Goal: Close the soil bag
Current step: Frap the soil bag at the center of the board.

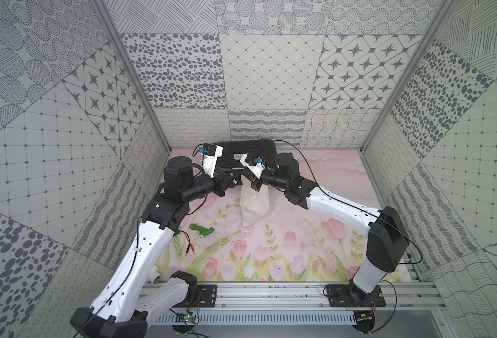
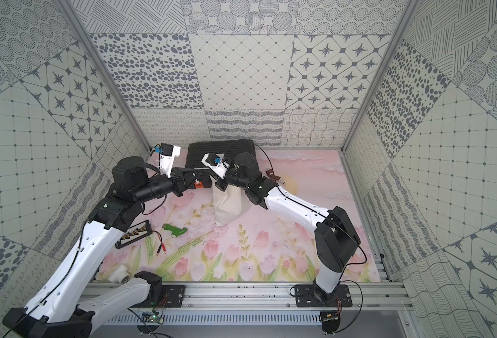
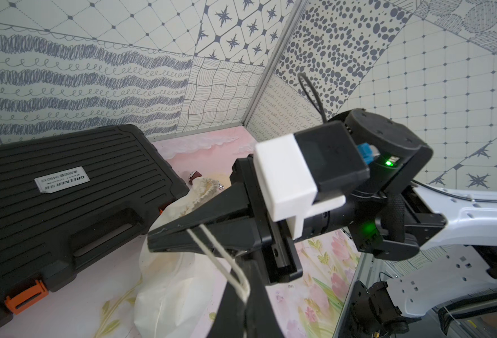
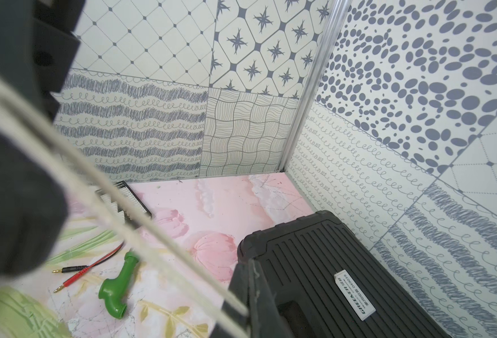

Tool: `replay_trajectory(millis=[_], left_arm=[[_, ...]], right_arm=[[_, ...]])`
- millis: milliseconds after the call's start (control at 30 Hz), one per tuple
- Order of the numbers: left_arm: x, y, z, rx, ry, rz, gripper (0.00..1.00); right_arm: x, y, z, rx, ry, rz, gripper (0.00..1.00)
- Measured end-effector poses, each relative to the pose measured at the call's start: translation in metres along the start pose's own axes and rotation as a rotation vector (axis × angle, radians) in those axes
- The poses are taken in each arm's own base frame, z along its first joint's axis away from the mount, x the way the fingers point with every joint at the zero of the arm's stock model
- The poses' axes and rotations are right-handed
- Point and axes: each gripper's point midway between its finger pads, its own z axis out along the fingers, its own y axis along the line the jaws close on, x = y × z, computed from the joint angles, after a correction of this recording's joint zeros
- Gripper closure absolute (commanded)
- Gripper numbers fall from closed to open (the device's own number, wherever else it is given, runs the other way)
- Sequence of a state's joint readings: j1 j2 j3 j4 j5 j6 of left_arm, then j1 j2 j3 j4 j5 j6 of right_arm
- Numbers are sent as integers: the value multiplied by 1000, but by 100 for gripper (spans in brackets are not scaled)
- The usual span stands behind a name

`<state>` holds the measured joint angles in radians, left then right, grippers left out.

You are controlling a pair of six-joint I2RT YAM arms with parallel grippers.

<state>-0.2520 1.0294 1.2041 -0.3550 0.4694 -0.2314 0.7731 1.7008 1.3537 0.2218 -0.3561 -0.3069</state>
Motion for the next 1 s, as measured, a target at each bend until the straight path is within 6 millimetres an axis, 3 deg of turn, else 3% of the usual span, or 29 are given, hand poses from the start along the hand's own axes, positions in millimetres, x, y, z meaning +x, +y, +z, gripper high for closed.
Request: replay_trajectory(millis=[200,433,567,867,1000], left_arm=[[11,16,-8,-66,25,-45,100],[13,24,-7,-66,36,-100,100],[16,27,-3,-53,49,-133,100],[6,31,18,5,86,-197,100],[-11,29,38,59,105,-206,100]], right_arm=[[8,0,-33,57,15,-45,92],[47,-30,-69,216,127,-68,89],[56,-41,-79,268,153,-65,89],[60,-61,-90,356,182,-36,100],[40,-82,-114,442,181,-35,100]])
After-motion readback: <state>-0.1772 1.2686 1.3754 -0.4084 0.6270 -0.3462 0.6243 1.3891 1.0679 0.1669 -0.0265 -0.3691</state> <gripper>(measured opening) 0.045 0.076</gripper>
